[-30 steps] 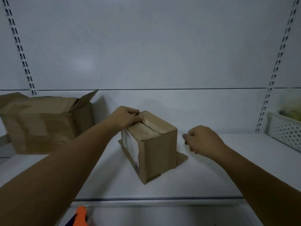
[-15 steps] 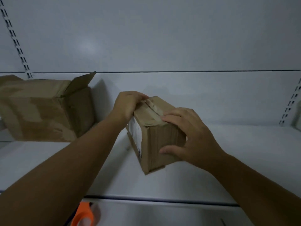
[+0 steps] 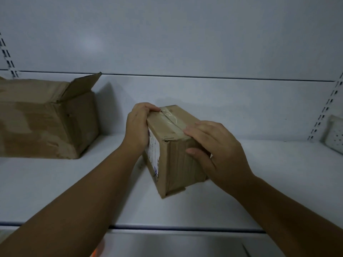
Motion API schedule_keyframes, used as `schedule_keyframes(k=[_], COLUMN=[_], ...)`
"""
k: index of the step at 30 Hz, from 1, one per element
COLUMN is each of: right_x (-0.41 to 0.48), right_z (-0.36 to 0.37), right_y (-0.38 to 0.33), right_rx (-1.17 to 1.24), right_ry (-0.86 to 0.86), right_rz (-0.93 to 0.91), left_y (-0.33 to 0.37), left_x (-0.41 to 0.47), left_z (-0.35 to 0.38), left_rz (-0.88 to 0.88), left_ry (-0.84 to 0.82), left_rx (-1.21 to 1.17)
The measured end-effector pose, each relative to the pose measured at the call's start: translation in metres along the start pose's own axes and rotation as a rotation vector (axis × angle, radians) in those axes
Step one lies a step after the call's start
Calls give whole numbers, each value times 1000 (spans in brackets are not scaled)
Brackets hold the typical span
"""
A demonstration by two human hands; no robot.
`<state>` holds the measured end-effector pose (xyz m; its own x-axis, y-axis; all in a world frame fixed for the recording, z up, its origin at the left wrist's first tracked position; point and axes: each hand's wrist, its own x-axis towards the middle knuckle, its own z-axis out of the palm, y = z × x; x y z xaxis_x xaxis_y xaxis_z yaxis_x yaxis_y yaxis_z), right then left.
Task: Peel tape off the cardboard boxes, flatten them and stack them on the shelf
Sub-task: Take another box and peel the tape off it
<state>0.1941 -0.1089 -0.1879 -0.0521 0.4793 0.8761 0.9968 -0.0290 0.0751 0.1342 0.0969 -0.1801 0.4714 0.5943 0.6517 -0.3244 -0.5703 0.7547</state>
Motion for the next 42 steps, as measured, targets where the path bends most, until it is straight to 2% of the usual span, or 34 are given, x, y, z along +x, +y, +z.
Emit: schedule_keyframes(k=[5,9,12,14,18,22,25,28,30,33,34,35,37,38,39,40,42], right_x=[-6,-9,-10,-10,-11,-10,-9,-9,-8,-7,-6,-6,-4,-3,-3,-2,-1], right_z=[-2,-6,-9,-10,-8,-5,-3,-3,-5,-6,-6,-6,-7,-7,-8,-8,-10], right_y=[-2,-3,-3,-3,-3,-4,-4,-4,-5,-6,-7,-7,-6,-7,-8,-8,-10], right_rx=[43,126,140,57,-55,-106,-83,12,79,123,135,145,152,156,169,190,261], right_ry=[-40,25,89,60,19,74,107,121,135,179,199,219,258,271,279,284,279], right_rz=[65,109,74,10,-76,-94,-71,-18,43,127,148,165,179,185,196,210,247], left_y=[-2,-6,-7,-5,1,10,18,28,38,65,78,93,124,134,137,137,135], left_x=[3,5,7,6,3,0,-3,-3,2,12,12,8,-7,-15,-21,-26,-30], left_z=[1,-2,-4,-5,-6,-9,-13,-13,-16,-25,-28,-30,-28,-23,-17,-11,-2], left_rz=[-78,-94,-139,-127,-97,-92,-31,-164,-226,-49,31,72,57,74,124,194,333], left_ry=[6,-13,-21,-12,-24,-80,-122,-113,-162,-359,-420,-522,-814,-926,-969,-936,-777], left_rx=[-147,-131,-179,-193,-149,-97,47,-14,66,581,614,538,371,407,496,609,788])
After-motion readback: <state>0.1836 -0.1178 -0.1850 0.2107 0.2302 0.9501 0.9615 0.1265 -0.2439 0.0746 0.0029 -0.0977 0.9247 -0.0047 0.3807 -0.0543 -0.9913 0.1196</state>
